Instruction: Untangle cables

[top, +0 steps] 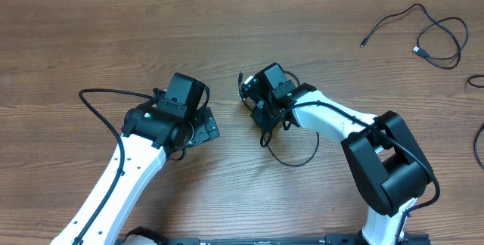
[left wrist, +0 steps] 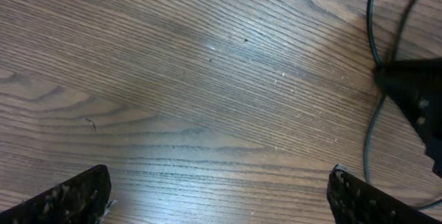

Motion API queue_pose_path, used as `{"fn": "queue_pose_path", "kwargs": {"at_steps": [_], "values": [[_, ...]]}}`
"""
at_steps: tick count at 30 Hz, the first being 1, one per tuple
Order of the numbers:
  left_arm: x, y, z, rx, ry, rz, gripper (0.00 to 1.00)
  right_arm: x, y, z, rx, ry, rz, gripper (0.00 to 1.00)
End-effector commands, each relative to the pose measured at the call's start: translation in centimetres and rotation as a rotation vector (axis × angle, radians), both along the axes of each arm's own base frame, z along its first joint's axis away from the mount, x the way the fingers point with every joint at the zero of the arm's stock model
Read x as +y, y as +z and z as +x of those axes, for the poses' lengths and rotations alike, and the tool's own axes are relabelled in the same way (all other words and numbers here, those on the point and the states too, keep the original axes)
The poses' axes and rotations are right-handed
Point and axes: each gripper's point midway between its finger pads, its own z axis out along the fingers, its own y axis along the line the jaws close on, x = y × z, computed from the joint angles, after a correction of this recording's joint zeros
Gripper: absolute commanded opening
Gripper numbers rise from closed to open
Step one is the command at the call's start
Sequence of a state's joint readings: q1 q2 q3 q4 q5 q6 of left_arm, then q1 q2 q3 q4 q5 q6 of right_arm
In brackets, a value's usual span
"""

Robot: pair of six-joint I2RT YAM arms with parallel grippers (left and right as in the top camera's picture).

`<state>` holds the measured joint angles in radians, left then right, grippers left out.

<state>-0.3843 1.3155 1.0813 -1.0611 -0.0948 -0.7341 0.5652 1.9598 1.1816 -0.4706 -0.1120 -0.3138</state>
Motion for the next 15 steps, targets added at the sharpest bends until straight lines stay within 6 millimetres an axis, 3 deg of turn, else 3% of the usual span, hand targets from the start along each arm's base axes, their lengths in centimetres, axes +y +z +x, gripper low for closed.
{"fn": "queue_pose_path", "kwargs": {"at_steps": [1, 4, 7, 11, 15], "values": [[0.4, 0.0, 0.0, -0.007, 0.021, 0.01, 1.0, -1.1, -1.8, 0.0, 0.007, -0.019, -0.073, 0.04], [0.4, 0.0, 0.0, -0.007, 0.021, 0.01, 1.0, -1.9, -1.7, 0.9, -0.016, -0.056, -0.088, 0.04], [0.4, 0.0, 0.0, -0.007, 0.021, 0.01, 1.0, -3.6, -1.2, 3.4, -0.082, -0.134, -0.091, 0.04], [0.4, 0.0, 0.0, -0.007, 0.021, 0.01, 0.99, -7.2, -0.2, 7.9, -0.188, -0.267, -0.074, 0.04], [0.4, 0.0, 0.0, -0.007, 0.021, 0.01, 1.0, -12.2, 0.8, 11.8, -0.27, -0.379, -0.042, 0.04]]}}
